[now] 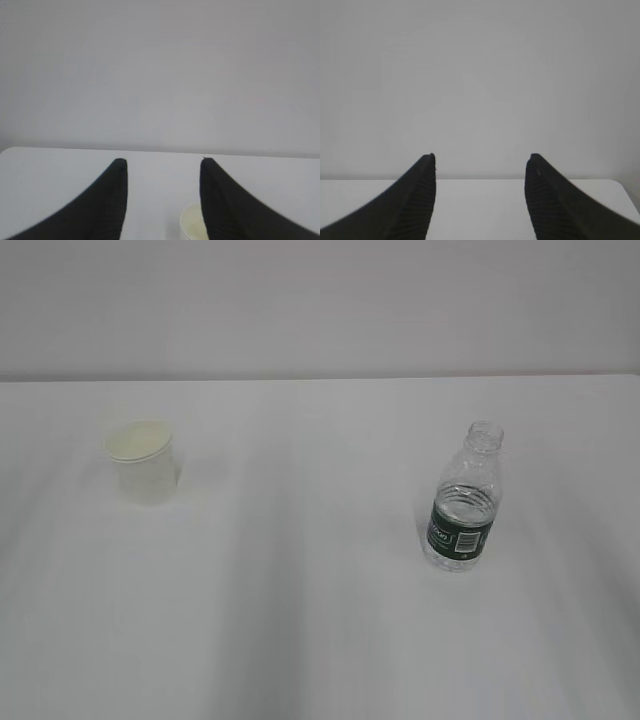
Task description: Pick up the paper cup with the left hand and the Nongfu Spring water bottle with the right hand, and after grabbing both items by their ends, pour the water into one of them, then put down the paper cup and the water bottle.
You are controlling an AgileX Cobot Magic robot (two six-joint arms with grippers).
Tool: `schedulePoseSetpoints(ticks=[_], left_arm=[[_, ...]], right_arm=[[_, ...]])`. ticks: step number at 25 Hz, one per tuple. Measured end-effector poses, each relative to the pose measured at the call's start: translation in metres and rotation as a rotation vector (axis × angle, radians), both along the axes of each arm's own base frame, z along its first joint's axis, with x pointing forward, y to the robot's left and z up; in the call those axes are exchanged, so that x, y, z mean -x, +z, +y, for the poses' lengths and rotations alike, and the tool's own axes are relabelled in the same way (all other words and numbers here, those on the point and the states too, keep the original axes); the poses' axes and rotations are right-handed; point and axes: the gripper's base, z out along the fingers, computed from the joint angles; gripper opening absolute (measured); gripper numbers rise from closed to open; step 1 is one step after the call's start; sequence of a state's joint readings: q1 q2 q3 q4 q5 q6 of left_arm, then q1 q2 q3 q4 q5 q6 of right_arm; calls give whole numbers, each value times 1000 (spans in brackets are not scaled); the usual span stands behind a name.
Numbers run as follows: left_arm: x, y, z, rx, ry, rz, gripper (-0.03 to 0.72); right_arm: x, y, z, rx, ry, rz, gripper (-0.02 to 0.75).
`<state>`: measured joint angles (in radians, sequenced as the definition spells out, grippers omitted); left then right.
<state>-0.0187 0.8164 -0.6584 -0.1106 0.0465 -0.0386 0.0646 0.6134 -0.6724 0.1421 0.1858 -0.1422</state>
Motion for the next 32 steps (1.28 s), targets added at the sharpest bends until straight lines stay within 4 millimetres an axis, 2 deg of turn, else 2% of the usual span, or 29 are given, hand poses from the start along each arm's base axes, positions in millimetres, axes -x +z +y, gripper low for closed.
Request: schedulePoseSetpoints(ticks=[6, 9, 15, 21, 24, 29, 32], left_arm=[[-17, -5, 0, -39, 4, -23, 462], [-28, -10, 1, -37, 8, -23, 497], [-48, -22, 2, -31, 26, -84, 499], [-67, -39, 1, -40, 25, -50, 491], [-77, -48, -8, -58, -12, -55, 471], [-91, -66, -34, -81, -113, -30, 463], [-93, -72, -41, -85, -140, -14, 462]], right_arm=[[-24, -9, 1, 3, -7, 44, 428], [-36, -12, 1, 1, -14, 49, 428], [-56, -19, 1, 1, -26, 43, 428], [-76, -31, 2, 5, -33, 86, 428], [-86, -38, 8, 6, -8, 100, 428], [-100, -50, 36, 49, 104, 104, 428], [-104, -54, 40, 58, 120, 108, 428]])
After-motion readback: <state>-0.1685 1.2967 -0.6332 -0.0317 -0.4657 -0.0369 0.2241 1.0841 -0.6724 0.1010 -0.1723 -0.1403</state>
